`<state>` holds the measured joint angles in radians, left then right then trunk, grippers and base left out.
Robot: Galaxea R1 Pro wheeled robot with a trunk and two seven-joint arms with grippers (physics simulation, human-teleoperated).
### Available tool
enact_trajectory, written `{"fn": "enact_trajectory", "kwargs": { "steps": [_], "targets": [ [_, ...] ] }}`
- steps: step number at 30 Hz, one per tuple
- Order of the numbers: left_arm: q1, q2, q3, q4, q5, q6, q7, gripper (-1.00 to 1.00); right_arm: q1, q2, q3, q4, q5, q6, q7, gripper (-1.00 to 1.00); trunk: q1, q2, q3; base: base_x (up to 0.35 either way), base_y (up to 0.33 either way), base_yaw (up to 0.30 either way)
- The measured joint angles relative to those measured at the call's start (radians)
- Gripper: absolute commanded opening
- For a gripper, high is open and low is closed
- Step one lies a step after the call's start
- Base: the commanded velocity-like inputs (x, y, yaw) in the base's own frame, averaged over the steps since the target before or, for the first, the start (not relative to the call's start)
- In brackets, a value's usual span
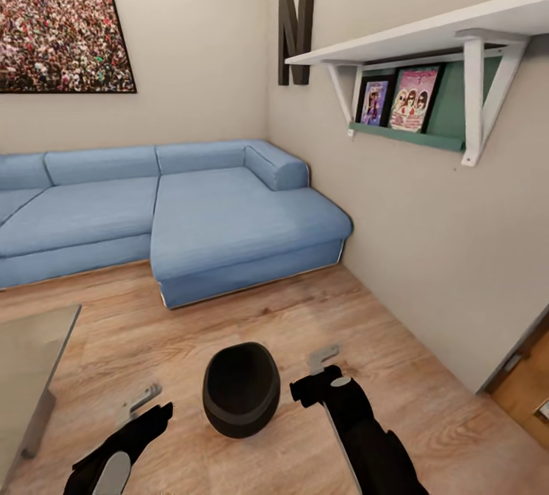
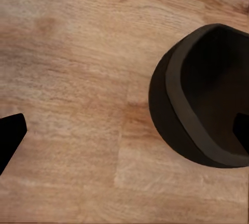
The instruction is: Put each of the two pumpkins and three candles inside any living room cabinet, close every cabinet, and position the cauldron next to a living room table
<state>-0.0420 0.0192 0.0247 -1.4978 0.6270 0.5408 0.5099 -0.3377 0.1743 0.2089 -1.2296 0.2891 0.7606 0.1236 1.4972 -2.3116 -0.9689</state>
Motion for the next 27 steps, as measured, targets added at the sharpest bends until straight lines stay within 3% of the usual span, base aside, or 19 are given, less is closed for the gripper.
{"fn": "enact_trajectory", "kwargs": {
  "steps": [3, 4, 5, 6, 12, 13, 14, 15, 19, 20, 27],
  "targets": [
    [-0.007, -0.008, -0.026, 0.0, 0.003, 0.009, 0.0, 1.0, -0.002, 0.0, 0.0, 0.031, -0.003, 0.0, 0.0, 1.0, 0.0, 0.0, 0.0, 0.007, 0.006, 0.3],
    [-0.009, -0.013, -0.051, -0.001, 0.002, 0.012, 0.002, 1.0, -0.002, 0.0, 0.0, 0.04, -0.004, 0.0, 0.0, 1.0, 0.0, 0.0, 0.0, 0.002, 0.001, 0.3],
    [-0.017, -0.02, -0.099, -0.001, -0.002, 0.013, 0.008, 1.0, -0.002, 0.0, -0.001, 0.049, -0.004, 0.0, 0.0, 1.0, 0.0, 0.0, 0.0, 0.001, 0.001, 0.3],
    [-0.021, -0.022, -0.119, -0.001, -0.006, 0.013, 0.009, 1.0, -0.003, 0.0, -0.001, 0.052, -0.004, 0.0, 0.0, 1.0, 0.0, 0.0, 0.0, 0.001, 0.001, 0.3],
    [-0.032, -0.024, -0.174, 0.005, -0.009, 0.012, 0.004, 1.0, -0.003, 0.0, -0.006, 0.056, -0.02, -0.04, -0.009, 1.0, 0.0, 0.0, 0.0, 0.0, 0.0, 0.3],
    [-0.045, -0.023, -0.196, 0.02, -0.01, 0.012, 0.006, 1.0, -0.002, 0.0, -0.009, 0.056, -0.045, -0.082, -0.035, 1.0, 0.0, 0.0, 0.0, 0.0, 0.0, 0.3],
    [-0.08, -0.024, -0.248, 0.07, -0.017, 0.01, 0.013, 1.0, -0.002, 0.0, -0.013, 0.06, -0.115, -0.177, -0.112, 1.0, 0.0, 0.0, 0.0, 0.0, 0.0, 0.3],
    [-0.093, -0.024, -0.273, 0.092, -0.035, 0.009, 0.018, 1.0, -0.001, 0.0, -0.011, 0.067, -0.16, -0.212, -0.154, 1.0, 0.0, 0.0, 0.0, 0.0, 0.0, 0.28],
    [-0.11, -0.025, -0.307, 0.122, -0.071, 0.003, 0.027, 1.0, -0.001, 0.0, -0.005, 0.108, -0.245, -0.258, -0.215, 1.0, 0.0, 0.0, 0.0, 0.058, -0.023, 0.098],
    [-0.113, -0.026, -0.314, 0.127, -0.072, 0.0, 0.028, 1.0, -0.001, 0.0, 0.023, 0.121, -0.26, -0.262, -0.227, 1.0, 0.0, 0.0, 0.0, 0.249, -0.1, 0.007],
    [-0.114, -0.026, -0.315, 0.13, -0.071, -0.002, 0.027, 1.0, -0.001, 0.0, 0.043, 0.125, -0.262, -0.261, -0.229, 1.0, -0.001, 0.0, 0.0, 0.296, -0.136, 0.002]
  ]
}}
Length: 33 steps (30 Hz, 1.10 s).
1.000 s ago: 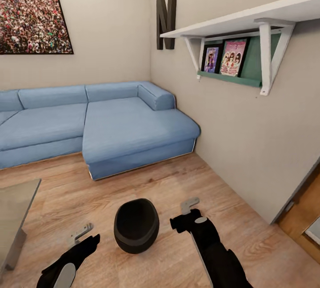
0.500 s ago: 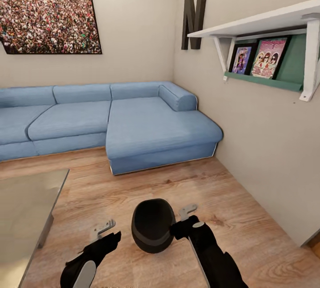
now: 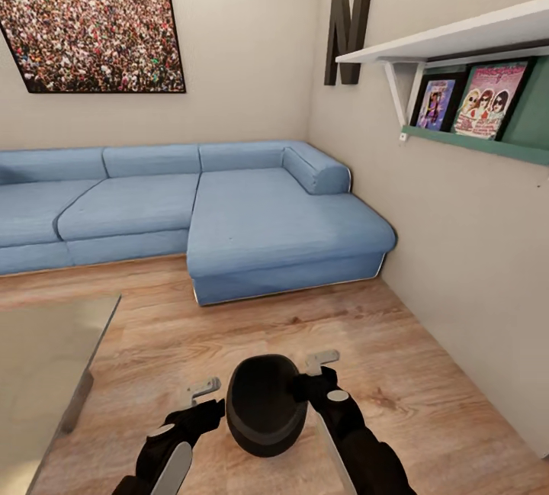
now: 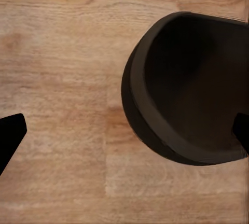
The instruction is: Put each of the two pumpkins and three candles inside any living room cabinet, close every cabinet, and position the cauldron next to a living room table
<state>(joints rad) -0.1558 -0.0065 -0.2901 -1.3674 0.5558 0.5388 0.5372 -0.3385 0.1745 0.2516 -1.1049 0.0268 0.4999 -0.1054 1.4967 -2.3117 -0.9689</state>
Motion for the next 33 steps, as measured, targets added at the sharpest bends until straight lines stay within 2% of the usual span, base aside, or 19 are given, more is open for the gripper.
{"fn": "enact_trajectory", "kwargs": {
  "steps": [2, 6, 9, 13, 14, 18, 23, 26, 27, 28, 29, 31, 33],
  "targets": [
    [0.0, 0.0, 0.0, 0.001, 0.002, 0.0, -0.004, 1.0, 0.0, 0.0, 0.001, 0.012, 0.002, -0.001, 0.0, 1.0, 0.0, 0.0, 0.0, 0.308, -0.18, 0.0],
    [0.0, 0.0, 0.0, 0.003, 0.005, -0.002, -0.011, 1.0, 0.0, 0.0, 0.048, 0.027, 0.005, 0.02, -0.007, 1.0, 0.0, 0.0, 0.0, 0.284, -0.219, 0.008],
    [-0.002, -0.002, 0.0, 0.005, 0.006, -0.001, -0.013, 1.0, 0.0, 0.0, 0.059, 0.029, 0.004, 0.029, -0.008, 1.0, 0.0, 0.0, 0.0, 0.262, -0.233, 0.135],
    [-0.013, -0.022, -0.005, 0.01, 0.001, 0.0, -0.013, 1.0, -0.001, 0.0, 0.065, 0.029, 0.003, 0.074, -0.01, 1.0, 0.0, 0.0, 0.002, 0.13, -0.118, 0.24],
    [-0.027, -0.038, -0.006, 0.016, -0.001, 0.003, -0.011, 1.0, -0.007, 0.0, 0.065, 0.029, 0.001, 0.105, -0.01, 1.0, 0.0, 0.0, 0.002, 0.045, -0.041, 0.27],
    [-0.084, -0.055, -0.007, 0.086, 0.002, 0.014, -0.011, 1.0, -0.027, 0.0, 0.062, 0.029, -0.002, 0.137, -0.011, 1.0, 0.001, 0.0, 0.004, 0.02, -0.018, 0.279],
    [-0.145, -0.059, -0.006, 0.14, 0.003, 0.019, -0.013, 1.0, -0.037, 0.0, 0.061, 0.036, -0.002, 0.145, -0.012, 1.0, 0.001, 0.0, 0.005, 0.005, -0.004, 0.262],
    [-0.205, -0.059, -0.008, 0.175, 0.002, 0.055, -0.012, 1.0, -0.042, 0.0, 0.058, 0.038, -0.003, 0.147, -0.012, 1.0, 0.001, 0.0, 0.005, 0.001, -0.001, 0.092],
    [-0.229, -0.059, -0.008, 0.203, 0.0, 0.068, -0.012, 1.0, -0.048, 0.0, 0.056, 0.04, -0.003, 0.148, -0.012, 1.0, 0.001, 0.0, 0.005, 0.0, 0.0, 0.039],
    [-0.264, -0.07, -0.01, 0.272, -0.001, 0.072, -0.016, 1.0, -0.083, 0.0, 0.054, 0.087, -0.011, 0.151, -0.011, 1.0, 0.001, 0.0, 0.005, 0.0, 0.0, 0.025],
    [-0.299, -0.087, -0.011, 0.351, -0.001, 0.071, -0.024, 1.0, -0.125, 0.0, 0.053, 0.155, -0.028, 0.155, -0.01, 1.0, 0.001, 0.0, 0.005, 0.0, 0.0, 0.016],
    [-0.34, -0.106, -0.013, 0.452, -0.003, 0.069, -0.049, 1.0, -0.181, 0.0, 0.051, 0.243, -0.077, 0.159, -0.008, 1.0, 0.001, 0.0, 0.005, 0.0, 0.0, 0.007],
    [-0.35, -0.111, -0.013, 0.484, -0.003, 0.068, -0.066, 1.0, -0.205, 0.0, 0.05, 0.276, -0.095, 0.159, -0.007, 1.0, 0.001, 0.0, 0.005, 0.0, 0.0, 0.004]
  ]
}}
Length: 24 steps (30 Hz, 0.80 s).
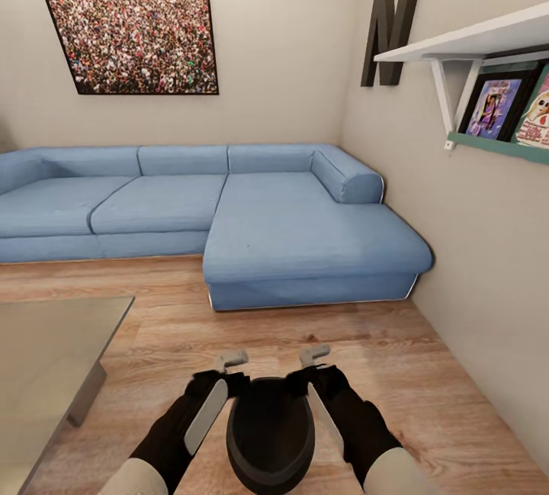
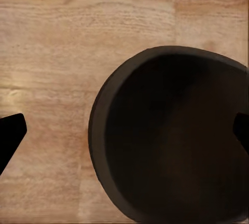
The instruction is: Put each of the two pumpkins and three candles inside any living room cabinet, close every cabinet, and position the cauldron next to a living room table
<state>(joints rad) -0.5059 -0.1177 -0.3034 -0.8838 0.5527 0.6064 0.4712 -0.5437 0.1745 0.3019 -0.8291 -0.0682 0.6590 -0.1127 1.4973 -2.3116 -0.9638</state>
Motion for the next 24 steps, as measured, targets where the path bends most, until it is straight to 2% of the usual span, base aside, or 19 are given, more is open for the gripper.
{"fn": "enact_trajectory", "kwargs": {
  "steps": [3, 5, 9, 16, 18, 20, 24],
  "targets": [
    [-0.007, -0.003, 0.002, 0.044, 0.005, -0.011, -0.014, 1.0, -0.051, 0.0, -0.001, 0.092, -0.014, -0.019, 0.002, 1.0, 0.0, 0.0, 0.0, 0.0, 0.0, 0.001],
    [-0.009, -0.006, 0.002, 0.06, 0.008, -0.027, -0.019, 1.0, -0.09, 0.0, -0.002, 0.188, -0.019, -0.085, 0.002, 1.0, 0.0, 0.0, 0.0, 0.0, 0.0, 0.0],
    [-0.012, -0.007, 0.001, 0.068, 0.004, -0.027, -0.02, 1.0, -0.139, 0.0, -0.003, 0.298, -0.03, -0.148, 0.002, 1.0, 0.0, 0.0, 0.0, 0.0, 0.0, 0.0],
    [-0.015, -0.007, 0.001, 0.072, 0.005, -0.024, -0.021, 1.0, -0.162, 0.0, -0.004, 0.348, -0.046, -0.167, 0.001, 1.0, 0.0, 0.0, 0.0, 0.0, 0.0, 0.0],
    [-0.015, -0.008, 0.003, 0.072, 0.009, -0.025, -0.022, 1.0, -0.164, 0.0, -0.004, 0.351, -0.057, -0.168, 0.001, 1.0, 0.008, -0.014, -0.006, 0.0, 0.0, 0.0],
    [-0.015, -0.01, 0.004, 0.072, 0.02, -0.026, -0.022, 1.0, -0.164, 0.0, -0.003, 0.352, -0.065, -0.168, 0.001, 1.0, 0.015, -0.028, -0.012, 0.0, 0.0, 0.0],
    [-0.015, -0.01, 0.005, 0.072, 0.065, -0.026, -0.02, 1.0, -0.164, 0.0, -0.002, 0.352, -0.071, -0.169, 0.005, 1.0, 0.031, -0.056, -0.025, 0.0, 0.0, 0.0]
  ]
}}
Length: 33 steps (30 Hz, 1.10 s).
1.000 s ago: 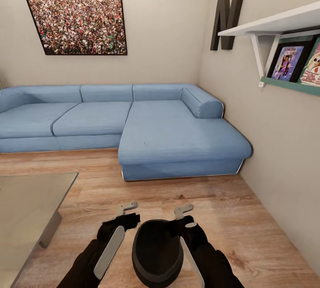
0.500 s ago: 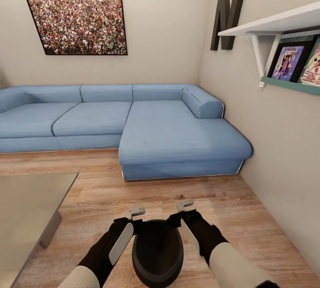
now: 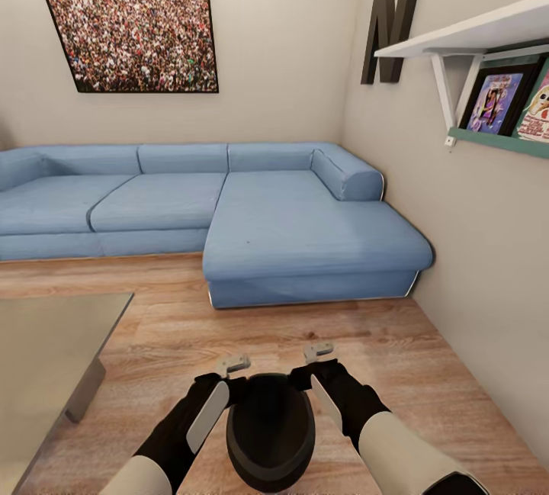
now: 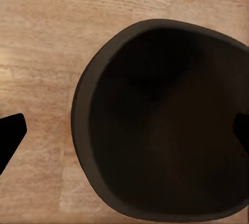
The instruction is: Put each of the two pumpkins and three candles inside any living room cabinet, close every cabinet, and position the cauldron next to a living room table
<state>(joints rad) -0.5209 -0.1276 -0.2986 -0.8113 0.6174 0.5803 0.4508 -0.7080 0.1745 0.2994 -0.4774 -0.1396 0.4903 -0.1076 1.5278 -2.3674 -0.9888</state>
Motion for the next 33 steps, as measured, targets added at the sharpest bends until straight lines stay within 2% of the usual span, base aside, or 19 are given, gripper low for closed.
{"fn": "enact_trajectory", "kwargs": {
  "steps": [3, 6, 9, 15, 21, 28, 33],
  "targets": [
    [-0.005, 0.002, 0.001, 0.013, 0.013, -0.003, -0.003, 1.0, 0.0, 0.0, 0.0, -0.003, -0.002, 0.001, 0.003, 1.0, 0.012, -0.021, -0.009, 0.0, 0.0, 0.0],
    [-0.043, 0.001, 0.002, 0.111, 0.019, -0.018, -0.007, 1.0, 0.0, 0.0, 0.001, -0.005, -0.003, 0.019, 0.005, 1.0, 0.023, -0.042, -0.019, 0.0, 0.0, 0.0],
    [-0.048, 0.001, 0.002, 0.126, 0.021, -0.024, -0.008, 1.0, 0.0, 0.0, 0.002, -0.005, -0.003, 0.026, 0.005, 1.0, 0.031, -0.056, -0.025, 0.0, 0.0, 0.0],
    [-0.052, 0.001, 0.0, 0.131, 0.021, -0.033, -0.008, 1.0, 0.0, 0.0, 0.002, -0.005, -0.002, 0.032, 0.005, 1.0, 0.031, -0.056, -0.025, 0.054, 0.0, 0.0],
    [-0.052, 0.009, -0.001, 0.137, 0.019, -0.054, -0.008, 1.0, 0.0, 0.0, 0.002, -0.004, -0.002, 0.033, 0.005, 1.0, 0.03, -0.056, -0.025, 0.262, 0.0, 0.0],
    [-0.052, 0.003, 0.007, 0.138, 0.024, -0.048, -0.008, 1.0, 0.0, 0.0, 0.002, -0.001, -0.001, 0.06, 0.006, 1.0, 0.034, -0.063, -0.028, 0.084, 0.0, 0.0],
    [-0.052, 0.0, 0.004, 0.138, 0.061, -0.04, -0.009, 1.0, 0.0, 0.0, 0.002, 0.0, 0.0, 0.082, 0.006, 1.0, 0.054, -0.098, -0.044, 0.01, 0.0, 0.0]
  ]
}}
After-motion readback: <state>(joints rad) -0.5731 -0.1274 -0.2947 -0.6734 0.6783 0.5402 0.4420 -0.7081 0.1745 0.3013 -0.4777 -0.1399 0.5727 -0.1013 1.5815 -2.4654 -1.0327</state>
